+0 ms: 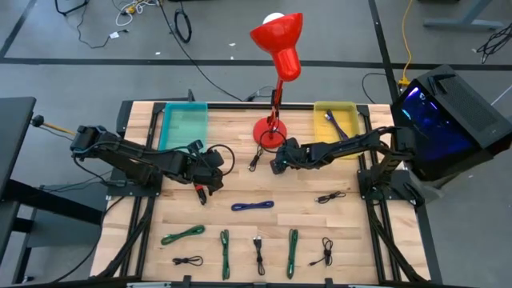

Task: Pick & Place USB Port
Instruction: Put the pink black USB cable into the yellow bin

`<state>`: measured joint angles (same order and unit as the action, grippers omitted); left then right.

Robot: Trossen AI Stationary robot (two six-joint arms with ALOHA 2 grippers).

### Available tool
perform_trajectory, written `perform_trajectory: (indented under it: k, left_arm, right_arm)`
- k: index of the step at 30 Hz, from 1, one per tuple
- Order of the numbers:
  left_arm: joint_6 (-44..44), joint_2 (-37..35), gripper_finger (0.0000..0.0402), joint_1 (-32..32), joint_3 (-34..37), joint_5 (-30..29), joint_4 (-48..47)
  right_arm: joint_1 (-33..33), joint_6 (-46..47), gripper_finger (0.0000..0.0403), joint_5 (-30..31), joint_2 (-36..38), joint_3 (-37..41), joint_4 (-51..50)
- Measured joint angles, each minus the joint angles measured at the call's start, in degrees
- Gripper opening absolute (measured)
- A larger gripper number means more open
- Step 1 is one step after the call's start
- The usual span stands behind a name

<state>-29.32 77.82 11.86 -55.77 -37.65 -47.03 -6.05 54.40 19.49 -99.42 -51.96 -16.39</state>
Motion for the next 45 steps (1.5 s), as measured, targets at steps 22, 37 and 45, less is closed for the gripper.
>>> perform_trajectory:
  k: [22,37,45]
  left_arm:
    - [0.0,0.0,0.0087,0.0,0.0,0.0,0.0]
    - [-0.6,0.0,0.0087,0.0,0.0,0.0,0.5]
    - [-1.3,0.0,0.0087,0.0,0.0,1.5,0.6]
  right_arm:
    - [-0.5,-0.1,0.0023,-0.8,-3.2,-0.1,-3.4]
    - [-6.1,-6.3,0.001,6.0,15.2,-7.4,-29.1]
    - [-12.9,-1.4,0.001,11.0,28.7,-9.3,-51.6]
